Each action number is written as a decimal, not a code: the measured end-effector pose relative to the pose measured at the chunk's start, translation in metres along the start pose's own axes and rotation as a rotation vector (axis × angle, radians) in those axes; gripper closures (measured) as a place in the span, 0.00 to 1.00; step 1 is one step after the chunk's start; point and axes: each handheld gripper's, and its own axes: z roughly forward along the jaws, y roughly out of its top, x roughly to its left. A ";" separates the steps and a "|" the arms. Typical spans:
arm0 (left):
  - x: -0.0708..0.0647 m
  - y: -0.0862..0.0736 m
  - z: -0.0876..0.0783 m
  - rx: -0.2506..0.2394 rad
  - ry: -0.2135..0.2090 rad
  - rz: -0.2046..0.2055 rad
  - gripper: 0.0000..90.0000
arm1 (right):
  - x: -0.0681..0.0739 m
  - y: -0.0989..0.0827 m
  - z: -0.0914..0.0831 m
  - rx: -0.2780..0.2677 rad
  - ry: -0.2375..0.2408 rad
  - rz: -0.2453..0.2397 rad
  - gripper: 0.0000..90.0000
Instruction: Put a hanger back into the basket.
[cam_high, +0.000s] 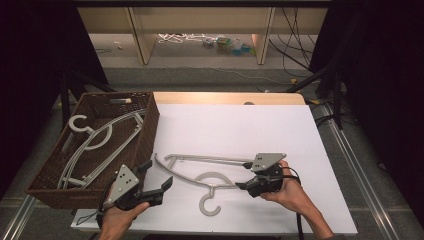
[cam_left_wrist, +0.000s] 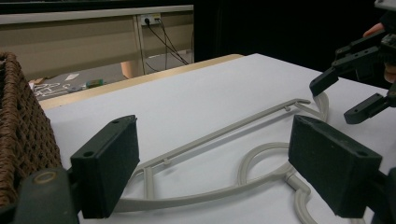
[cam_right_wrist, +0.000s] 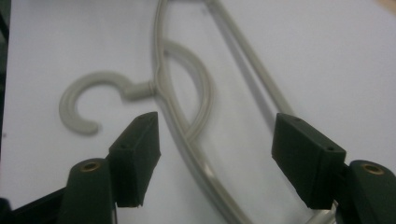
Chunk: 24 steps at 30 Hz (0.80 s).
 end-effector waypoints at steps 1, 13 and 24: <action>0.000 0.000 0.000 0.003 0.000 -0.005 0.18 | -0.001 0.000 0.003 0.037 0.009 -0.009 0.39; 0.000 -0.002 0.003 0.016 -0.020 0.004 0.18 | -0.009 0.005 0.035 0.249 0.127 -0.098 0.61; -0.001 -0.001 0.003 0.021 -0.016 0.005 0.19 | -0.014 0.005 0.050 0.332 0.183 -0.067 0.68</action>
